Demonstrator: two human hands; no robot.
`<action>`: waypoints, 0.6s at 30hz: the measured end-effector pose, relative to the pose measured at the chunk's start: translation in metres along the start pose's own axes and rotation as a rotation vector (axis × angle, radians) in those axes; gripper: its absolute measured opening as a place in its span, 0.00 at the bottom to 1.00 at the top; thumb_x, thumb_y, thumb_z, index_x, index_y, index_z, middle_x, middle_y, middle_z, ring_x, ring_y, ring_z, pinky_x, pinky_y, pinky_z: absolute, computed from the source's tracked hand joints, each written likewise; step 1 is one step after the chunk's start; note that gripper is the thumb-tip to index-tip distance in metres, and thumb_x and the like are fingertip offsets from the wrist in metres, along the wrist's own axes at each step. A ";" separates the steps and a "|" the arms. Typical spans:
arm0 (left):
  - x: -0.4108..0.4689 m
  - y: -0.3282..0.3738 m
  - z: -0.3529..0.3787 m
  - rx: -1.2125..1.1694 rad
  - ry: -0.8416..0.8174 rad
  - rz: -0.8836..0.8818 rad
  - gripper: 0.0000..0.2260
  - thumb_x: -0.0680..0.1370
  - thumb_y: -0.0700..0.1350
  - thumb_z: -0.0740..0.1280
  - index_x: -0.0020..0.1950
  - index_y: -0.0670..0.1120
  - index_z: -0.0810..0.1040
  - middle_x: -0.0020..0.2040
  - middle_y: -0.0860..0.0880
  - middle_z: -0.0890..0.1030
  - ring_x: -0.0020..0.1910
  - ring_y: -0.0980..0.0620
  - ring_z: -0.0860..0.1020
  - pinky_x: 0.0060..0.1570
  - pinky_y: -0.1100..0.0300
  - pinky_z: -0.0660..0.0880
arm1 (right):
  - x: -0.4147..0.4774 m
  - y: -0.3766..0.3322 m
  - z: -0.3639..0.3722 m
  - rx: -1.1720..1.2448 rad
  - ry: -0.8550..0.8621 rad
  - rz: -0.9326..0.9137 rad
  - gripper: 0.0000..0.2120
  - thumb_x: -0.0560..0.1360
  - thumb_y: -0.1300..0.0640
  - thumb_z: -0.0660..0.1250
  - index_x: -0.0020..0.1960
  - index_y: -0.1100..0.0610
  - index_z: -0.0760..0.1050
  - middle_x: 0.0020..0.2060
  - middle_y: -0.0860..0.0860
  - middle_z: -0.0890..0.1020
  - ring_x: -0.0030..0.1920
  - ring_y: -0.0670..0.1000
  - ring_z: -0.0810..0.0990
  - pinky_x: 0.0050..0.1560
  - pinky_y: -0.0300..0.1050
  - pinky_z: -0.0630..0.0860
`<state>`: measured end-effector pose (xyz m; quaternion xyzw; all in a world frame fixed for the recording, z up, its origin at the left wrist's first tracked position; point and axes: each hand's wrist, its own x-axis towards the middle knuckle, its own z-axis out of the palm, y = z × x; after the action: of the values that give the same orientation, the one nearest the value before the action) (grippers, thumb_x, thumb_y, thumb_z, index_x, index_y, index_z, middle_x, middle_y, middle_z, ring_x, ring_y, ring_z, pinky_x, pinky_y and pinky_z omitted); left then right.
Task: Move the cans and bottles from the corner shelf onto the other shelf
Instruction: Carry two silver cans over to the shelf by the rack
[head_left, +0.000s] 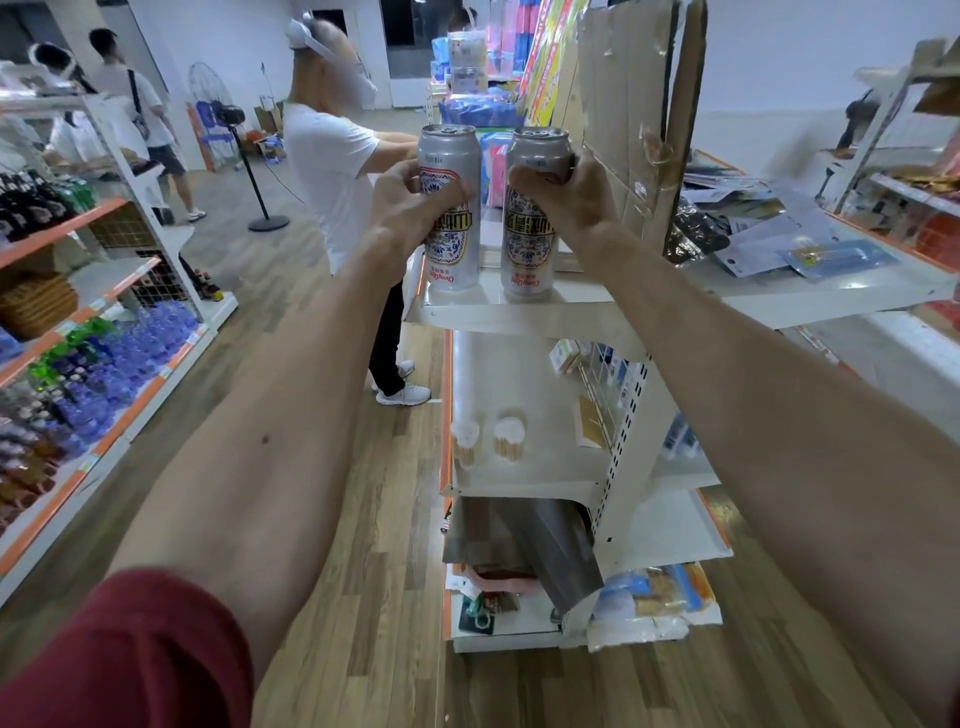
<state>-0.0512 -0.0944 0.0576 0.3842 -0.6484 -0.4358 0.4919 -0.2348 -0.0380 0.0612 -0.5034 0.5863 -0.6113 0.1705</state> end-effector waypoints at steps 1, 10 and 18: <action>0.000 0.000 0.000 -0.005 0.002 0.004 0.23 0.71 0.47 0.79 0.63 0.43 0.78 0.56 0.46 0.84 0.52 0.50 0.84 0.52 0.54 0.83 | -0.001 -0.001 -0.001 0.003 -0.011 0.002 0.20 0.66 0.52 0.76 0.54 0.60 0.79 0.48 0.54 0.83 0.42 0.45 0.80 0.33 0.26 0.71; -0.003 -0.001 0.000 -0.002 -0.002 0.008 0.21 0.71 0.47 0.79 0.61 0.44 0.79 0.55 0.46 0.85 0.51 0.50 0.84 0.55 0.52 0.82 | 0.001 0.002 0.003 -0.019 0.018 0.015 0.31 0.56 0.41 0.74 0.53 0.57 0.80 0.54 0.56 0.80 0.50 0.51 0.81 0.37 0.31 0.75; -0.003 -0.002 0.002 -0.001 0.002 0.018 0.18 0.71 0.47 0.78 0.58 0.46 0.79 0.55 0.47 0.84 0.52 0.50 0.84 0.52 0.56 0.82 | 0.002 0.002 0.002 0.019 -0.006 0.019 0.20 0.67 0.54 0.76 0.55 0.60 0.79 0.49 0.55 0.82 0.43 0.46 0.80 0.32 0.26 0.72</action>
<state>-0.0525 -0.0922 0.0549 0.3787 -0.6509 -0.4315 0.4968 -0.2350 -0.0408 0.0598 -0.4982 0.5848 -0.6136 0.1827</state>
